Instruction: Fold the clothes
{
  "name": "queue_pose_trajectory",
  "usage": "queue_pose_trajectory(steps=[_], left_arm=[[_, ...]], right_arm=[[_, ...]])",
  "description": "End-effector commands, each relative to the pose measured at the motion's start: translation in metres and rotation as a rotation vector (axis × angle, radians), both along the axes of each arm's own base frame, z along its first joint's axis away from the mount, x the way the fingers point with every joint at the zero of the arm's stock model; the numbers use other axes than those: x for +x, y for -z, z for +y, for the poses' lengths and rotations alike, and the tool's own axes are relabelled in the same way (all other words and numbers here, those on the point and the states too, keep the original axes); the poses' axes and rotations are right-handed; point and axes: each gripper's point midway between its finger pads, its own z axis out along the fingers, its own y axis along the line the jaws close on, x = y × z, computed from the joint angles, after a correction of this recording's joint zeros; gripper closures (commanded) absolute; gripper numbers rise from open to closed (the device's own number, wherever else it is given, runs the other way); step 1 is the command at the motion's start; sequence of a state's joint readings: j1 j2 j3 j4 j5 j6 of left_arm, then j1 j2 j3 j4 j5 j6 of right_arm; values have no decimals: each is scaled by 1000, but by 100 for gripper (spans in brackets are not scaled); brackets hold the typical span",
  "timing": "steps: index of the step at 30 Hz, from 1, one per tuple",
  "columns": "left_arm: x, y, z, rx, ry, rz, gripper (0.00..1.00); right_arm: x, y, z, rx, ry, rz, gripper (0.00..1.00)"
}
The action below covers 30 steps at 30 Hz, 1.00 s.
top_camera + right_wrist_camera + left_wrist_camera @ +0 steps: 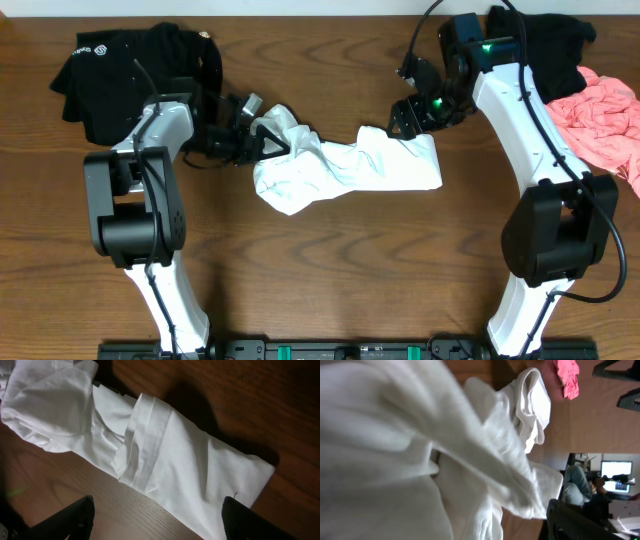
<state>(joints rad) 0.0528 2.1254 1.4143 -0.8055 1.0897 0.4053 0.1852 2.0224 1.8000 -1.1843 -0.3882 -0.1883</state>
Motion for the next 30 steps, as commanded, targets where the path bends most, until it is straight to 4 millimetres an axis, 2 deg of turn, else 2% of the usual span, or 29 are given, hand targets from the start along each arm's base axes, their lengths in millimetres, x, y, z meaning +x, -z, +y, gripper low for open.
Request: queue_pose_trajectory(steps=[1,7,9,12,17,21,27,30], left_arm=[[-5,3,-17,-17,53,-22,24],[-8,12,-32,44,94,-32,38],[-8,18,-34,83,95,-20,56],[-7,27,-29,152,69,14,94],[-2,40,-3,270,-41,108,94],[2,35,20,272,-102,127,94],[3,31,72,312,-219,169,94],[1,30,89,306,-259,196,94]], right_arm=[[5,-2,1,6,-9,-14,21],[5,-2,1,5,-9,-13,21],[5,-2,1,5,-9,-13,21],[5,-2,1,5,-9,-13,21],[4,-1,0,4,-8,-9,21],[3,0,-5,-13,1,-4,22],[3,1,-7,-24,4,0,22],[3,1,-8,-24,4,-1,22]])
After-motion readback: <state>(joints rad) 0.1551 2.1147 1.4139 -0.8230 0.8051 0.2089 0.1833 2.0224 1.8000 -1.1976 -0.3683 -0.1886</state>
